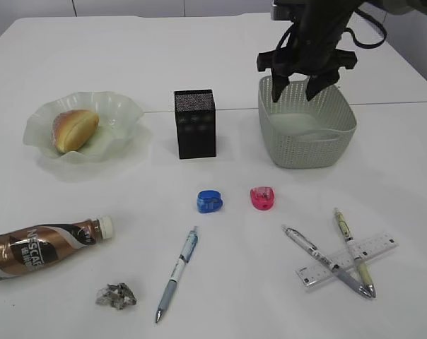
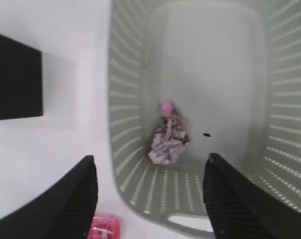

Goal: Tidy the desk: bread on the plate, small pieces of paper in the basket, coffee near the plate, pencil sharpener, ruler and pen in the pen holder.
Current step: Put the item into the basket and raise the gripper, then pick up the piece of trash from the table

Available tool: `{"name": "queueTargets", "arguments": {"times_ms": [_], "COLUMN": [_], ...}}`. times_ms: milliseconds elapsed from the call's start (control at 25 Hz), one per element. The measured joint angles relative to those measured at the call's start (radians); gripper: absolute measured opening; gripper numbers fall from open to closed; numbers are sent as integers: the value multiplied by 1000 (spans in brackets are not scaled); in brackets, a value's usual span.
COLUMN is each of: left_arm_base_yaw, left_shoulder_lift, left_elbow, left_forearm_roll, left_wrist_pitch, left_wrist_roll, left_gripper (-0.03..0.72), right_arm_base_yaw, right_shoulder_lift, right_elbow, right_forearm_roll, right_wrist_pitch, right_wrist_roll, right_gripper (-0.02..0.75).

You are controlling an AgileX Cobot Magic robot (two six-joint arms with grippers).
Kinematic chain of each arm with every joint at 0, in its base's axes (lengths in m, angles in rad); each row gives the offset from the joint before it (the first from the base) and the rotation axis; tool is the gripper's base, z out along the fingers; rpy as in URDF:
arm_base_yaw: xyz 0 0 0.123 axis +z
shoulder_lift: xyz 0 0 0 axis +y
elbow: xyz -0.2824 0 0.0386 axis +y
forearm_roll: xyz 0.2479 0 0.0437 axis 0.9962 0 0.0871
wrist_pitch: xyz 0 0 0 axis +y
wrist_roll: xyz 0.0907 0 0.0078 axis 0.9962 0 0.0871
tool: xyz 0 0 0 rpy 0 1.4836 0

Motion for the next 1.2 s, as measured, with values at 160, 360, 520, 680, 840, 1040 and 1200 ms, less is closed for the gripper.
{"name": "queueTargets", "arguments": {"times_ms": [160, 360, 520, 680, 840, 1040, 1200], "left_arm_base_yaw": [0, 0, 0, 0, 10, 20, 20], "left_shoulder_lift": [0, -1, -22, -77, -164, -251, -288], "left_elbow": [0, 0, 0, 12, 122, 320, 415], "left_forearm_roll": [-5, -19, -21, -13, 42, 135, 166], "left_wrist_pitch": [0, 0, 0, 1, 1, 1, 1], "left_wrist_roll": [0, 0, 0, 8, 15, 18, 19], "left_gripper": [507, 507, 507, 507, 507, 507, 507], "right_arm_base_yaw": [9, 89, 243, 398, 529, 630, 661], "right_shoulder_lift": [-25, -156, -248, -265, -266, -246, -183], "right_elbow": [43, 177, 296, 331, 335, 335, 335], "right_forearm_roll": [117, 118, 90, 84, 84, 124, 180], "right_wrist_pitch": [0, 0, 0, 0, 0, 0, 0], "right_wrist_roll": [-91, -128, -133, -138, -184, -205, -208], "right_gripper": [482, 481, 480, 480, 480, 480, 480]}}
